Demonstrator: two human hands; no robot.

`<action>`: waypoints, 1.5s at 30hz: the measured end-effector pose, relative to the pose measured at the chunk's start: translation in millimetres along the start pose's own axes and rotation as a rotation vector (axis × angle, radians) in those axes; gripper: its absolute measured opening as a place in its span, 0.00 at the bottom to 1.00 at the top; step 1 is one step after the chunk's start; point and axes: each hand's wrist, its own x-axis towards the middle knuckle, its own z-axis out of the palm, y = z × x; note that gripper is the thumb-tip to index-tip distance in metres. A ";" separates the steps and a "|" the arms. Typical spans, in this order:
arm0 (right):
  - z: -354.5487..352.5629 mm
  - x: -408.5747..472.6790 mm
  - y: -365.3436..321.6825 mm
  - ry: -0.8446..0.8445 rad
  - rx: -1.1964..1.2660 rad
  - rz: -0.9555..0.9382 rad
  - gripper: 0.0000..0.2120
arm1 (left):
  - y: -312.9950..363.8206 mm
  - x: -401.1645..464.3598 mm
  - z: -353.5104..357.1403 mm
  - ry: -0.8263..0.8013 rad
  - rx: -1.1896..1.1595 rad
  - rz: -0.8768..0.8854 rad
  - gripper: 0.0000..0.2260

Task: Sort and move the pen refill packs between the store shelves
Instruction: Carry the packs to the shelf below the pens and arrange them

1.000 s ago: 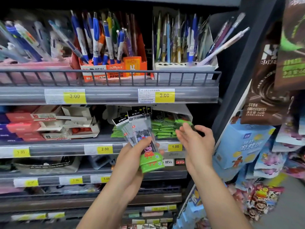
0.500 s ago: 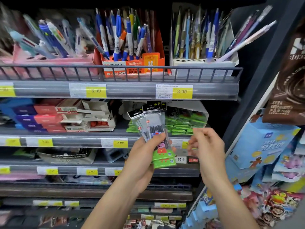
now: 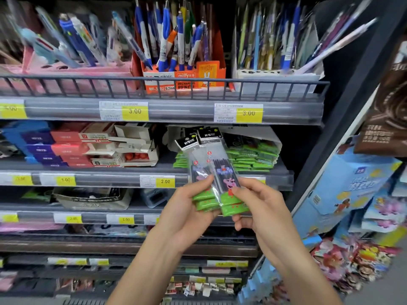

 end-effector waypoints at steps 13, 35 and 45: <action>-16.7 -6.6 4.6 -0.061 -0.047 0.063 0.07 | -6.7 -5.8 0.0 0.289 0.043 0.059 0.05; -4.9 38.8 -10.5 0.081 0.194 0.033 0.07 | -0.3 -19.7 -1.7 0.471 0.016 0.089 0.32; -9.9 36.6 -1.0 0.133 0.297 0.091 0.07 | 0.7 -23.9 -0.9 0.484 0.014 0.080 0.27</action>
